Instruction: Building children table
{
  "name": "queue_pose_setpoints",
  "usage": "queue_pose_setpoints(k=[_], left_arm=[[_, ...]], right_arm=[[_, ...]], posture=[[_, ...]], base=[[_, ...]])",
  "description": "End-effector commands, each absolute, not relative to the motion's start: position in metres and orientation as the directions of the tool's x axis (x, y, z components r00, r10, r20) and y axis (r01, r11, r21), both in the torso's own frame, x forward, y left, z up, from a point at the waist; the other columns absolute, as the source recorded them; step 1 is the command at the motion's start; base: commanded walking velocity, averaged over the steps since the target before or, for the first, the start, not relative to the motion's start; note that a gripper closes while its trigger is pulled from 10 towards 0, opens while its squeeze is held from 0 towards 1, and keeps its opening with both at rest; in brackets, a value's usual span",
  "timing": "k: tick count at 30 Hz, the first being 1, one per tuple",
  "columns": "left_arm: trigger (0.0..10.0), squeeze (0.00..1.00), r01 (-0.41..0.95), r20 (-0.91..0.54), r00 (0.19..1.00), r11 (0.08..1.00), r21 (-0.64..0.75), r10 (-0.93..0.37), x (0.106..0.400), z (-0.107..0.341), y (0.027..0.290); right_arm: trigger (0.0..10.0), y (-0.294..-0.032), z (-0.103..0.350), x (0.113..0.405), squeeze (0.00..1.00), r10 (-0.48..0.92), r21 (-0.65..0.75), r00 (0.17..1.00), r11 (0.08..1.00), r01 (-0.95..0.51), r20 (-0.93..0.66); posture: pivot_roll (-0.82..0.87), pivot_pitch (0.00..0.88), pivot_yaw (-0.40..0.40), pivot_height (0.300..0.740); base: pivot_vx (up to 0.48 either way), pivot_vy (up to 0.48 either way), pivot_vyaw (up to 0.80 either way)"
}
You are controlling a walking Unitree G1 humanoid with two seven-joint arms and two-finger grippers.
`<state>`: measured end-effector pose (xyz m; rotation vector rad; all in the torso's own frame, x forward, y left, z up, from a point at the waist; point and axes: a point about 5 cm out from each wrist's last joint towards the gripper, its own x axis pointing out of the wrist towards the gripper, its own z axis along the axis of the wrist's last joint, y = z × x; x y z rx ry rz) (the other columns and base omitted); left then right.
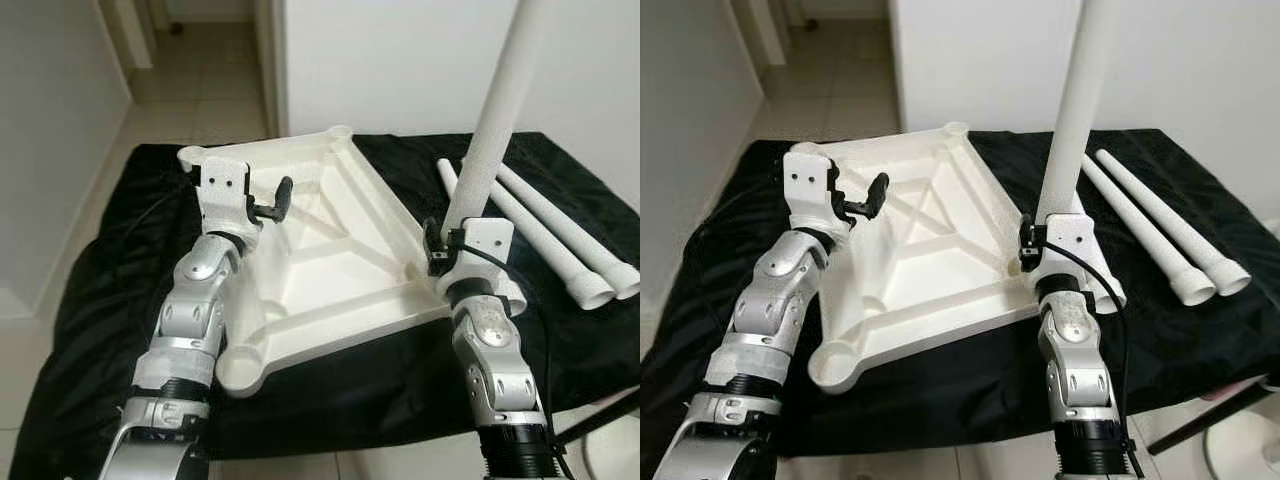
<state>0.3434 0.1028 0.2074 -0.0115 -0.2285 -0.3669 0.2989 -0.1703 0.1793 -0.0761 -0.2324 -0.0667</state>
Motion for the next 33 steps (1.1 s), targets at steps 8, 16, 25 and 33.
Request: queue_pose_setpoints(k=[8, 16, 25, 33], left_arm=[[10.0, 0.0, 0.481, 0.228, 0.84, 0.87, 0.106, -0.492, 0.331, 0.205, 0.083], [10.0, 0.0, 0.681, 0.146, 0.709, 0.723, 0.115, -0.69, 0.308, 0.192, 0.06], [10.0, 0.0, 0.745, 0.088, 0.653, 0.659, 0.104, -0.752, 0.298, 0.183, 0.053], [10.0, 0.0, 0.821, -0.037, 0.571, 0.568, 0.056, -0.82, 0.282, 0.167, 0.042]], right_arm=[[10.0, -0.176, 0.182, 0.298, 0.0, -0.077, -0.066, 0.965, 0.993, 0.096, 0.25], [10.0, -0.195, 0.182, 0.302, 0.0, -0.119, -0.059, 0.96, 0.989, 0.138, 0.252], [10.0, -0.198, 0.179, 0.305, 0.0, -0.114, -0.044, 0.962, 0.991, 0.128, 0.248], [10.0, -0.194, 0.169, 0.322, 0.0, -0.022, 0.022, 0.973, 1.0, 0.018, 0.228]], posture=[[-0.07, 0.0, 0.031, 0.74], [-0.06, 0.0, 0.034, 0.74], [-0.06, 0.0, 0.033, 0.74], [-0.05, 0.009, 0.034, 0.74]], base=[[0.0, 0.0, 0.0], [0.0, 0.0, 0.0], [0.0, 0.0, 0.0], [0.0, 0.0, 0.0]])
